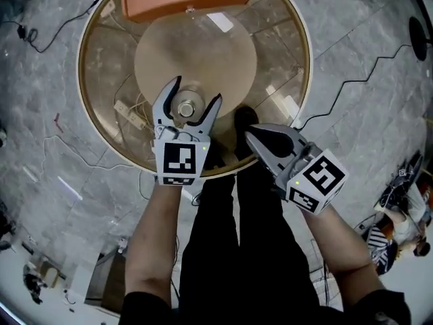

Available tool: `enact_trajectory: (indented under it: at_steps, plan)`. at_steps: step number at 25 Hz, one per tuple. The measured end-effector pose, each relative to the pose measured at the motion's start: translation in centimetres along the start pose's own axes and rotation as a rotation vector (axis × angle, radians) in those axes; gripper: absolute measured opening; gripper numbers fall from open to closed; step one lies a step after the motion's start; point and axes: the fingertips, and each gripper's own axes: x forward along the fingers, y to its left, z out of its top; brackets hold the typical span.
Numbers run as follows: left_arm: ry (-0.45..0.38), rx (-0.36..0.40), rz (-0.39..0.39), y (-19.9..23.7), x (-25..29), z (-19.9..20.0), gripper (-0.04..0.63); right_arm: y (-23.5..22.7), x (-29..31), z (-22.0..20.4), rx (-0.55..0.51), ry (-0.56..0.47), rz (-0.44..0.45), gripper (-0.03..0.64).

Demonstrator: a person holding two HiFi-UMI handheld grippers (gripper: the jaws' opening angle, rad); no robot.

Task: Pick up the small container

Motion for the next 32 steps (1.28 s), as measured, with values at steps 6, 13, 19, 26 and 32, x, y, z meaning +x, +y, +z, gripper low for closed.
enact_trajectory:
  at_steps: [6, 13, 19, 26, 32]
  plan:
    - [0.019, 0.014, 0.014, 0.1, -0.2, 0.1, 0.354, 1.2, -0.1, 1.0, -0.023, 0.0, 0.014, 0.014]
    - [-0.037, -0.02, -0.002, -0.9, -3.2, 5.2, 0.347, 3.6, -1.7, 3.9, -0.083, -0.001, 0.01, 0.014]
    - [-0.03, -0.054, -0.007, -2.5, -9.9, 12.7, 0.347, 9.4, -5.8, 9.1, -0.108, -0.007, 0.006, 0.014]
    - [-0.052, -0.029, 0.034, -1.4, -20.7, 22.4, 0.347, 19.0, -10.4, 17.4, -0.195, -0.085, 0.031, 0.014]
    - [-0.048, -0.032, 0.055, -1.2, -30.2, 28.5, 0.347, 27.0, -15.0, 22.0, -0.226, -0.135, 0.034, 0.014]
